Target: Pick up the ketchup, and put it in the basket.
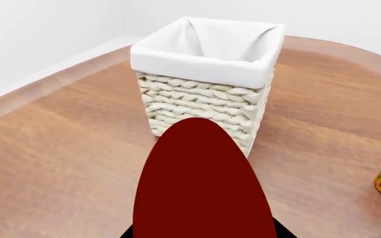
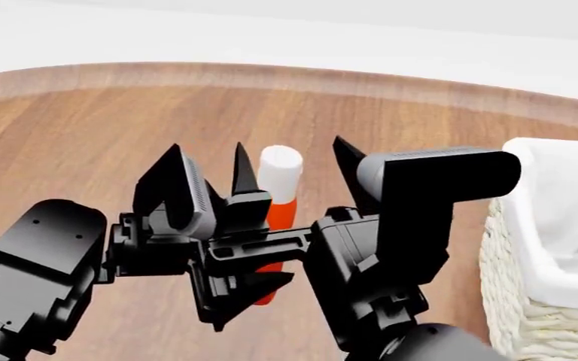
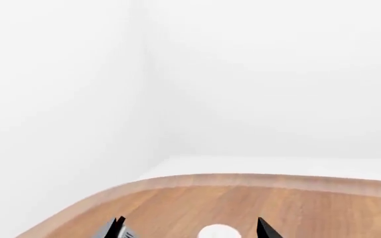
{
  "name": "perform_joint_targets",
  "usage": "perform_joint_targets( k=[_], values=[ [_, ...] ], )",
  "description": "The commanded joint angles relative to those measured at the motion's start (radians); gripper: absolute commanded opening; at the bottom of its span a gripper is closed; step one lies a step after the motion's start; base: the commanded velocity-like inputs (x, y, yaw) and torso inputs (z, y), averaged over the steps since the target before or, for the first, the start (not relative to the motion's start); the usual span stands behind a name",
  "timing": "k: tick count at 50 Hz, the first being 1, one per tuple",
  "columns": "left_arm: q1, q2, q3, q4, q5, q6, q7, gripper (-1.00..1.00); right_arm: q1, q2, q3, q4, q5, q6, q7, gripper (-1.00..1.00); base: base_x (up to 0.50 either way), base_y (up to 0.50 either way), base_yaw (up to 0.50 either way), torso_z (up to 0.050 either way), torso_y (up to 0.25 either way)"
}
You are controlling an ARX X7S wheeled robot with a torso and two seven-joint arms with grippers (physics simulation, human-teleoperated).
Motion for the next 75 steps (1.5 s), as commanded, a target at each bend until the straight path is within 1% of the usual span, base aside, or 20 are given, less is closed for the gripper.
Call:
perform_joint_targets(
  k=[1, 14, 28, 54, 75],
  values=[
    [-0.004, 0.003, -0.022, 0.003, -0.016, -0.012, 0.001, -1.0, 0.018, -0.025, -0.012, 0.11, -0.012, -0.017, -0.065, 1.0, 0.0, 0.0, 0.0, 0.0, 0.0],
    [-0.004, 0.002, -0.016, 0.004, -0.022, -0.012, 0.006, -1.0, 0.026, -0.044, -0.015, 0.192, -0.02, -0.032, -0.097, 1.0, 0.0, 0.0, 0.0, 0.0, 0.001],
    [-0.004, 0.002, -0.008, 0.005, -0.029, -0.011, 0.007, -1.0, 0.033, -0.06, -0.031, 0.231, -0.031, -0.035, -0.115, 1.0, 0.0, 0.0, 0.0, 0.0, 0.0],
    [-0.004, -0.002, 0.032, 0.018, -0.067, -0.017, 0.003, -1.0, 0.058, -0.084, -0.063, 0.344, -0.035, -0.007, -0.136, 1.0, 0.0, 0.0, 0.0, 0.0, 0.0],
    [0.0, -0.002, 0.063, 0.018, -0.081, -0.013, 0.001, -1.0, 0.065, -0.104, -0.073, 0.437, -0.053, -0.032, -0.182, 1.0, 0.0, 0.0, 0.0, 0.0, 0.0]
  ],
)
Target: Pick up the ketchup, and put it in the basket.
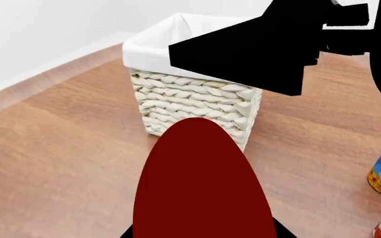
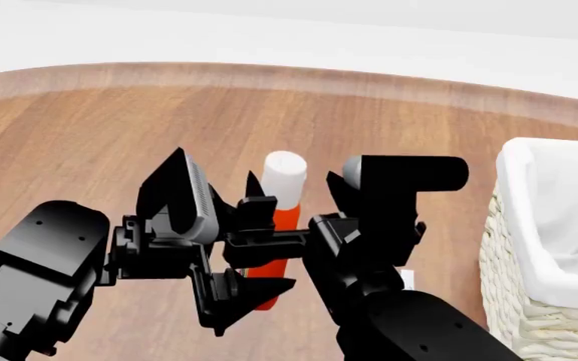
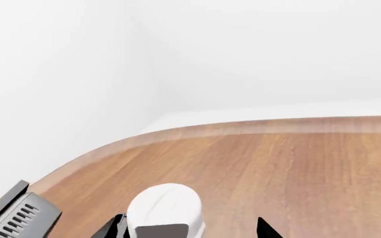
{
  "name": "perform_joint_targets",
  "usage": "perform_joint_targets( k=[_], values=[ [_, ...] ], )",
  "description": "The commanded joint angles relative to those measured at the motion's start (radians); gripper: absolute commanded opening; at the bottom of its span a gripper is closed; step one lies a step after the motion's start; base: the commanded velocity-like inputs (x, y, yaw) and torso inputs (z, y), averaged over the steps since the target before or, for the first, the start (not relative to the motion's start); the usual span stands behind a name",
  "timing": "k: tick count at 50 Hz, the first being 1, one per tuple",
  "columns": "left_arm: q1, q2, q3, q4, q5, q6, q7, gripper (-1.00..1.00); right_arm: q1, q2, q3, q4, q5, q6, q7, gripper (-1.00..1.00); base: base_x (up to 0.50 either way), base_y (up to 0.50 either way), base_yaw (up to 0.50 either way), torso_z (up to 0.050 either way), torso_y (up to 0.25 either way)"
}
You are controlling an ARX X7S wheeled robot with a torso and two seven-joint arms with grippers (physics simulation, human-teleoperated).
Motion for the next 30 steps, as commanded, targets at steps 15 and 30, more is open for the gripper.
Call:
perform_joint_targets(
  k=[15, 30],
  values=[
    [0.002, 0.003, 0.004, -0.002, -0.029, 0.001, -0.003, -1.0, 0.014, -0.024, -0.011, 0.077, -0.01, -0.017, -0.034, 1.0, 0.0, 0.0, 0.0, 0.0, 0.001],
    [0.004, 0.003, 0.011, -0.002, -0.031, 0.002, -0.009, -1.0, 0.008, -0.024, -0.009, 0.072, -0.008, -0.025, -0.031, -1.0, 0.0, 0.0, 0.0, 0.001, 0.0]
  ],
)
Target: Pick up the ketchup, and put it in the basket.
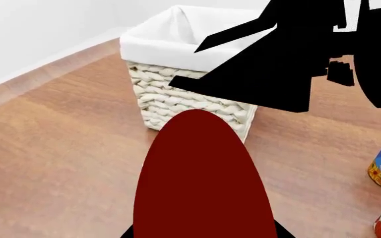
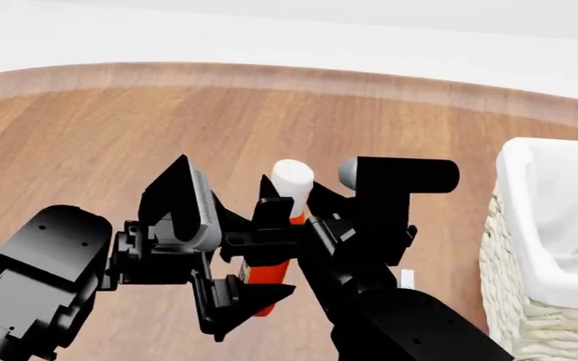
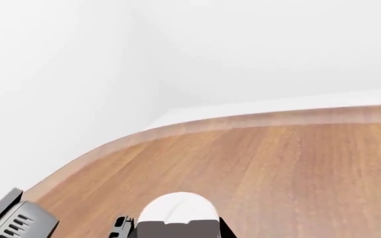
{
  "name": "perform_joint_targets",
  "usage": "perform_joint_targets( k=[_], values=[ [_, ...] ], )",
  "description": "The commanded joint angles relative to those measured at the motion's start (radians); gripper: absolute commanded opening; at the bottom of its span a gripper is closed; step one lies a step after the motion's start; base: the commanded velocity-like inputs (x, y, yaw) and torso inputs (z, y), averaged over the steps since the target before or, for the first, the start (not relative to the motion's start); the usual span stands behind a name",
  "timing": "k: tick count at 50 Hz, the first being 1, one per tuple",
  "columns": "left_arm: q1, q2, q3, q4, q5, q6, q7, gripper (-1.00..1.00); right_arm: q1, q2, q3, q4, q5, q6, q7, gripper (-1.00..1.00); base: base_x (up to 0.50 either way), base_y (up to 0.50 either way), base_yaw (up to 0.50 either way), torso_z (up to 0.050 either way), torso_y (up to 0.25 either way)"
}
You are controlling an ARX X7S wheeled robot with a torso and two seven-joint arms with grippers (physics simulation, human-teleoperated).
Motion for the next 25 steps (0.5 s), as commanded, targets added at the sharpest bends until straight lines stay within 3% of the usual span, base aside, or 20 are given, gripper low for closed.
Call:
perform_joint_targets(
  k=[1, 12, 13, 25],
  values=[
    [-0.003, 0.002, -0.019, 0.006, -0.023, -0.009, -0.001, -1.0, -0.002, -0.001, 0.003, 0.008, -0.015, -0.004, 0.0, -1.0, 0.0, 0.0, 0.0, 0.0, 0.0],
    [0.004, 0.001, -0.021, 0.003, -0.01, 0.005, -0.029, -1.0, -0.009, -0.001, 0.002, 0.007, -0.019, -0.013, -0.002, -1.0, 0.0, 0.0, 0.0, 0.0, 0.001],
    [0.005, 0.001, -0.022, 0.003, -0.009, 0.004, -0.026, 1.0, -0.009, -0.001, 0.002, 0.008, -0.018, -0.014, -0.003, -1.0, 0.0, 0.0, 0.0, 0.0, 0.0],
    [0.016, 0.001, -0.022, 0.004, 0.01, 0.007, -0.023, 1.0, -0.011, -0.003, -0.003, 0.012, -0.025, -0.021, -0.003, -1.0, 0.0, 0.0, 0.0, 0.0, 0.0]
  ],
)
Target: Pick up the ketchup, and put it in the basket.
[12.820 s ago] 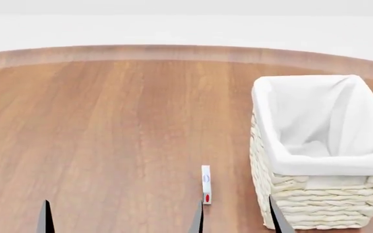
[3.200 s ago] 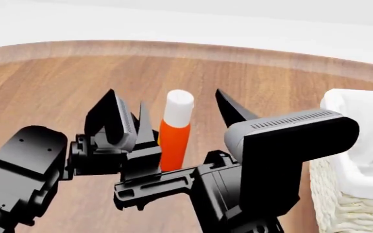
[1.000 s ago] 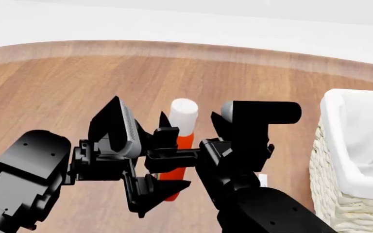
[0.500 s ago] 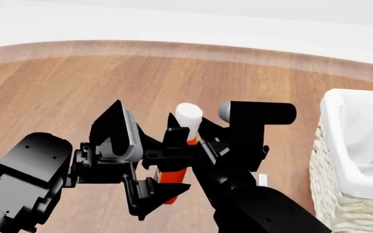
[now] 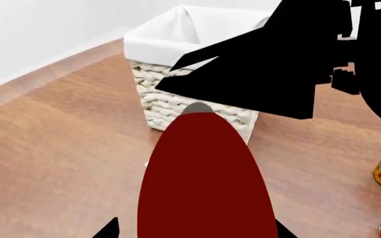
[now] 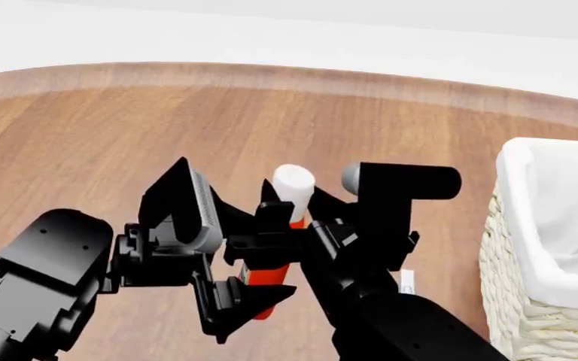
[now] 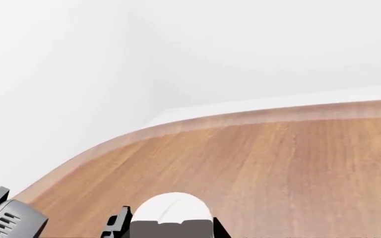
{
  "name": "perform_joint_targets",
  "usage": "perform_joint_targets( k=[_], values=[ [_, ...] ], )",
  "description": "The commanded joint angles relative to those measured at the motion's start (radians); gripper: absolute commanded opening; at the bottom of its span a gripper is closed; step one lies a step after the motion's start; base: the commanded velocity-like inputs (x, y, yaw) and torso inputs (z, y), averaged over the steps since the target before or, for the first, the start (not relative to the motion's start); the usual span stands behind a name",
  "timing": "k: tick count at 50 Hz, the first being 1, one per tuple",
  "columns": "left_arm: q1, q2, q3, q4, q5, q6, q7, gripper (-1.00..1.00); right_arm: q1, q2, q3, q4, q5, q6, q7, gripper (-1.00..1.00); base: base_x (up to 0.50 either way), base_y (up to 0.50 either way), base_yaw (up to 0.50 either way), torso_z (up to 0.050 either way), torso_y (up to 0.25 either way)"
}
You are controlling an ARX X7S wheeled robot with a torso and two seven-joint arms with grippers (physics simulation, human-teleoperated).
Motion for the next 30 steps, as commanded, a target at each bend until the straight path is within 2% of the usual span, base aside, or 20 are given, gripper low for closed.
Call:
perform_joint_targets(
  k=[1, 30],
  values=[
    [0.007, 0.0, -0.015, 0.003, 0.009, 0.003, -0.006, 1.0, 0.003, -0.002, 0.0, 0.0, -0.021, -0.005, -0.007, -1.0, 0.0, 0.0, 0.0, 0.0, 0.0],
    [0.02, -0.006, -0.027, 0.002, 0.052, 0.013, -0.016, 1.0, 0.005, 0.043, 0.075, 0.049, -0.033, -0.07, 0.021, -1.0, 0.0, 0.0, 0.0, 0.0, 0.0]
  ],
)
